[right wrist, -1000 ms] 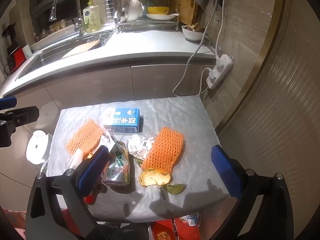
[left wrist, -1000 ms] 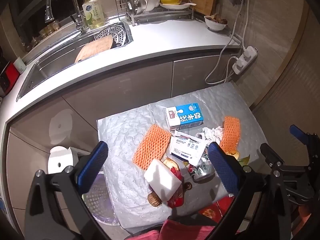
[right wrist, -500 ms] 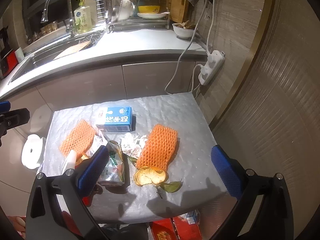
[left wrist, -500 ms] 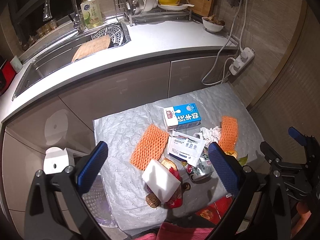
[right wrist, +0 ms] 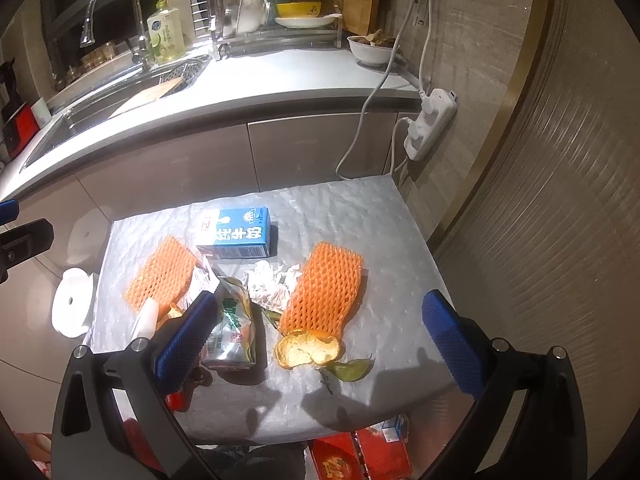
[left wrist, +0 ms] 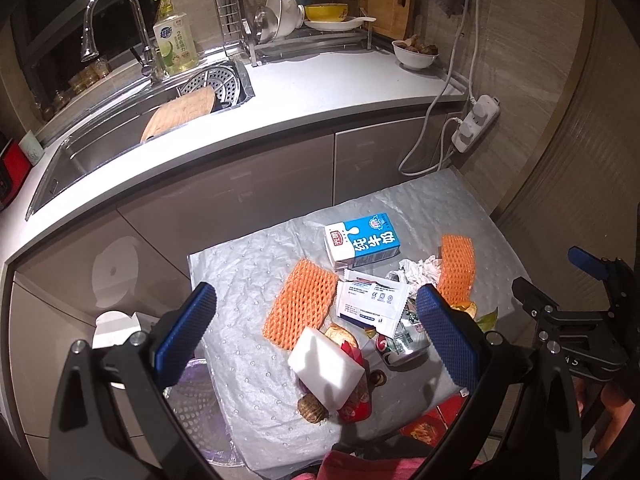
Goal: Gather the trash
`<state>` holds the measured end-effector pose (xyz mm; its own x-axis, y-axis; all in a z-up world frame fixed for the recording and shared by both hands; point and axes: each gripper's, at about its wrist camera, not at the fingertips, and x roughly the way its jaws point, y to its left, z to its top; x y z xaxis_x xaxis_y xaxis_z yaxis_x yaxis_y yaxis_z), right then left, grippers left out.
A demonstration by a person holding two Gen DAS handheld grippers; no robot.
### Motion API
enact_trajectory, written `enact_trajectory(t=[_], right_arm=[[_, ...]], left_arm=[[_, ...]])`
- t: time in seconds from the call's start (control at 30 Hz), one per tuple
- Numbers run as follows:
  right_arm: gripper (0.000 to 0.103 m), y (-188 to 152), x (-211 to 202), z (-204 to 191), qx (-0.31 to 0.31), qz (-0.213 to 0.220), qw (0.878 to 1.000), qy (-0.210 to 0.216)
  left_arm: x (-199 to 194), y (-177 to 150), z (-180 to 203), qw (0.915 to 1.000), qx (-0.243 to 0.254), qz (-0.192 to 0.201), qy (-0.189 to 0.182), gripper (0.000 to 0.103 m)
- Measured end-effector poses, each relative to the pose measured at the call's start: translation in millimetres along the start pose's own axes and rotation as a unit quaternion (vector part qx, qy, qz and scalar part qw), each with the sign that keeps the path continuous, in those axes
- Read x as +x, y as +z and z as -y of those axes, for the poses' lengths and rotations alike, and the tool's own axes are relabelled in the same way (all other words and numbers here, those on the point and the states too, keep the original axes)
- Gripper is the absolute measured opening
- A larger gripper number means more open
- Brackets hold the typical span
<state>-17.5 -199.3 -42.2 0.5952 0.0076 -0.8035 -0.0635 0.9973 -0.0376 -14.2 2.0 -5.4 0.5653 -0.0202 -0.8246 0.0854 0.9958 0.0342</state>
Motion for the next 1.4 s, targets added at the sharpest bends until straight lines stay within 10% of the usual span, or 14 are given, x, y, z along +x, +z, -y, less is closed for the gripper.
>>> enact_trajectory(t=[1.4], right_arm=[[0.101, 2.7, -6.6, 7.7, 0.005, 0.030, 0.999, 0.009]], left_arm=[[-3.8, -1.8, 0.4, 0.9990, -0.003, 0.044, -0.009, 0.096]])
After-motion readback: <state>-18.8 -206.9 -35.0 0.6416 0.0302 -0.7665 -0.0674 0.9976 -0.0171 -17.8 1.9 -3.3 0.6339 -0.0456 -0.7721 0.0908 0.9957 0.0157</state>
